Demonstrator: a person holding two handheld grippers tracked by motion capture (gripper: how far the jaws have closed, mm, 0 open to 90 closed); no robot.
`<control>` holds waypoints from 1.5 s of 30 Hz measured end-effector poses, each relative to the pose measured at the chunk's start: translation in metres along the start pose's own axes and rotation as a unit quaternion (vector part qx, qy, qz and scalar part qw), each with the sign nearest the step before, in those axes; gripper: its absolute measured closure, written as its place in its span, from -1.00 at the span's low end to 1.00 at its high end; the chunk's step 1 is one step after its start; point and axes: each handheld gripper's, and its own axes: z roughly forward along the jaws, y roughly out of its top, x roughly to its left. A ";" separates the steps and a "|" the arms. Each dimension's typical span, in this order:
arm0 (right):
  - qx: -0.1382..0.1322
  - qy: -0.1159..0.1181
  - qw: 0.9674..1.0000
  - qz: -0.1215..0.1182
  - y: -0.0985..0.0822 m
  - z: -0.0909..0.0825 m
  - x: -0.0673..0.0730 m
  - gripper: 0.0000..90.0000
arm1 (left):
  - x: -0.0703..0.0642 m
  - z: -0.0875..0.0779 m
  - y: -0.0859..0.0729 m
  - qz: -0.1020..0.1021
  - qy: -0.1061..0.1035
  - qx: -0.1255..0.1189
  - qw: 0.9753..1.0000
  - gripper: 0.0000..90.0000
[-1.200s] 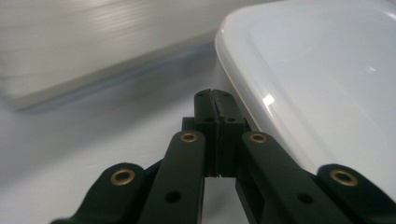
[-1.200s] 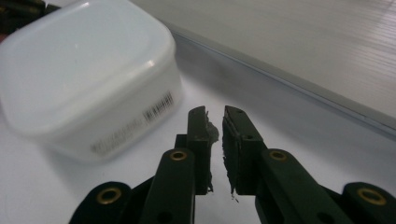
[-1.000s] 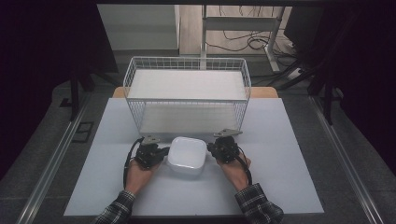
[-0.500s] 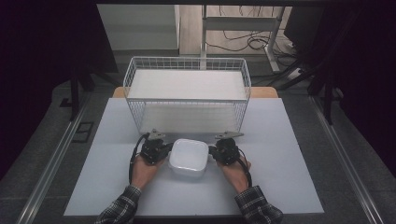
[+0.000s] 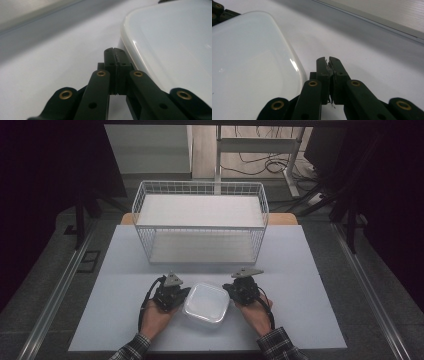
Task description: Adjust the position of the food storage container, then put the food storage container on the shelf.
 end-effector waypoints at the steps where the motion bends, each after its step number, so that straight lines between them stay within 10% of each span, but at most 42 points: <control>1: 0.003 -0.009 1.000 -0.006 -0.001 -0.001 0.001 0.89 | -0.001 -0.001 -0.002 0.000 -0.001 0.001 1.000 1.00; 12: 0.028 0.023 0.999 -0.011 -0.032 -0.042 0.016 0.98 | -0.018 -0.026 -0.024 0.001 -0.023 0.010 1.000 1.00; 26: 0.019 0.014 1.000 -0.009 -0.031 -0.046 0.014 0.96 | -0.025 -0.039 -0.030 0.008 -0.018 -0.002 1.000 0.96; 36: -0.015 0.002 1.000 0.000 -0.045 -0.069 0.001 -0.14 | -0.001 -0.063 -0.053 -0.017 -0.006 -0.018 1.000 -0.40; 45: -0.020 0.015 1.000 -0.006 -0.044 -0.080 0.001 -0.25 | -0.005 -0.067 -0.044 -0.015 -0.017 -0.027 0.999 -0.64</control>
